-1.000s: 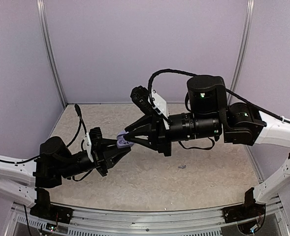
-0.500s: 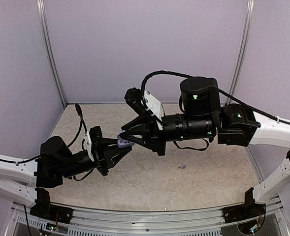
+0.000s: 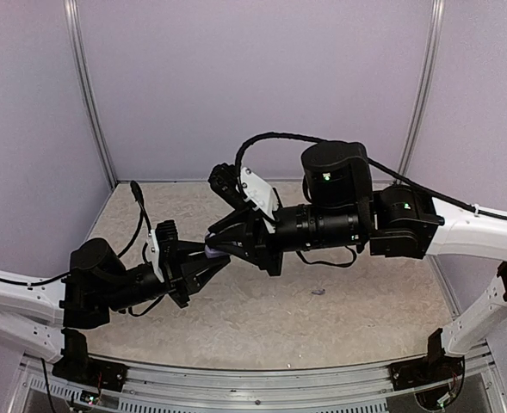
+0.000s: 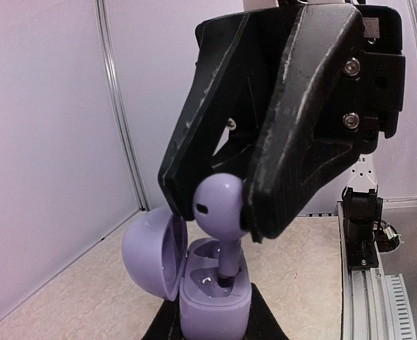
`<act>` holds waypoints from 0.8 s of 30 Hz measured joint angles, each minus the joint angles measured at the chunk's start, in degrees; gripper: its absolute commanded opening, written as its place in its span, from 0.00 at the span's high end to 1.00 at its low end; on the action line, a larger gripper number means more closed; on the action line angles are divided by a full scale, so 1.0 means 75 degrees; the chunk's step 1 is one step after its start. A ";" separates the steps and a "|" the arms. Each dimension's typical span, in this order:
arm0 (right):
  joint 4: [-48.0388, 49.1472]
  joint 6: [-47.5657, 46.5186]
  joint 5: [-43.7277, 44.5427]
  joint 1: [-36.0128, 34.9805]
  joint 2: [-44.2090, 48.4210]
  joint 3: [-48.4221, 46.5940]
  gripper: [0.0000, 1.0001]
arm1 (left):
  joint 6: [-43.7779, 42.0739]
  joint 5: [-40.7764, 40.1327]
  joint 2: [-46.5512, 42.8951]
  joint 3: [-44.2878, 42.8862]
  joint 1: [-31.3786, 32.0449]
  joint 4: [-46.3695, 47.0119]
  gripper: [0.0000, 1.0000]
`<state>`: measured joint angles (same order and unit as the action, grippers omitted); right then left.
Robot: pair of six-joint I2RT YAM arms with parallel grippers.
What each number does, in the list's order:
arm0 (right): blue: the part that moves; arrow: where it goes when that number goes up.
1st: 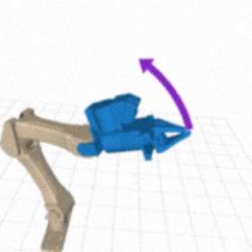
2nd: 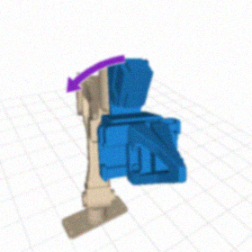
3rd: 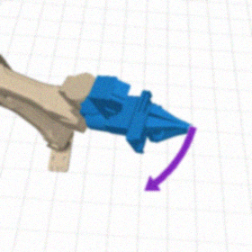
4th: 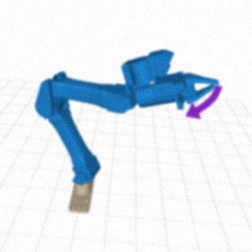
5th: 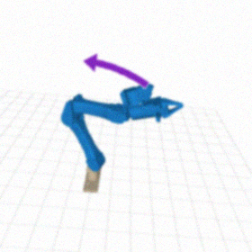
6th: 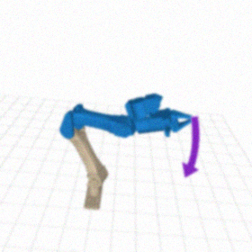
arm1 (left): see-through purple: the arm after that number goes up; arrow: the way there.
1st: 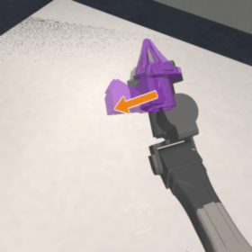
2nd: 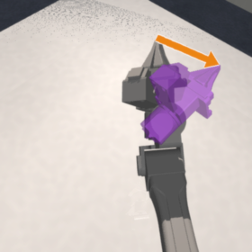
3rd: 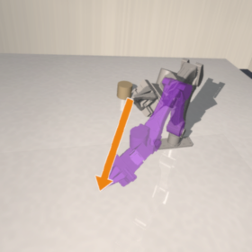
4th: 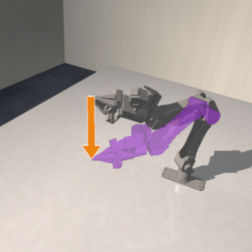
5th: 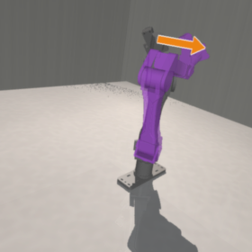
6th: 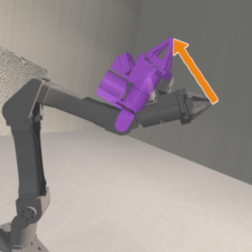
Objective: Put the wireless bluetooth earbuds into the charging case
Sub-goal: Place the left earbud in the left side groove of the charging case.
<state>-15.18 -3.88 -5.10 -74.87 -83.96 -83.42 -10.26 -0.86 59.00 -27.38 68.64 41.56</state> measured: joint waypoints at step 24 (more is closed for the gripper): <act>-0.0172 -0.0020 0.0274 -0.0003 -0.0128 0.0073 0.76 | 0.0090 -0.0003 -0.0017 0.0000 -0.0032 0.0052 0.92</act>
<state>-16.47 -4.03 -3.05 -74.89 -84.93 -82.87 -9.58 -0.89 58.87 -27.38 68.40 41.95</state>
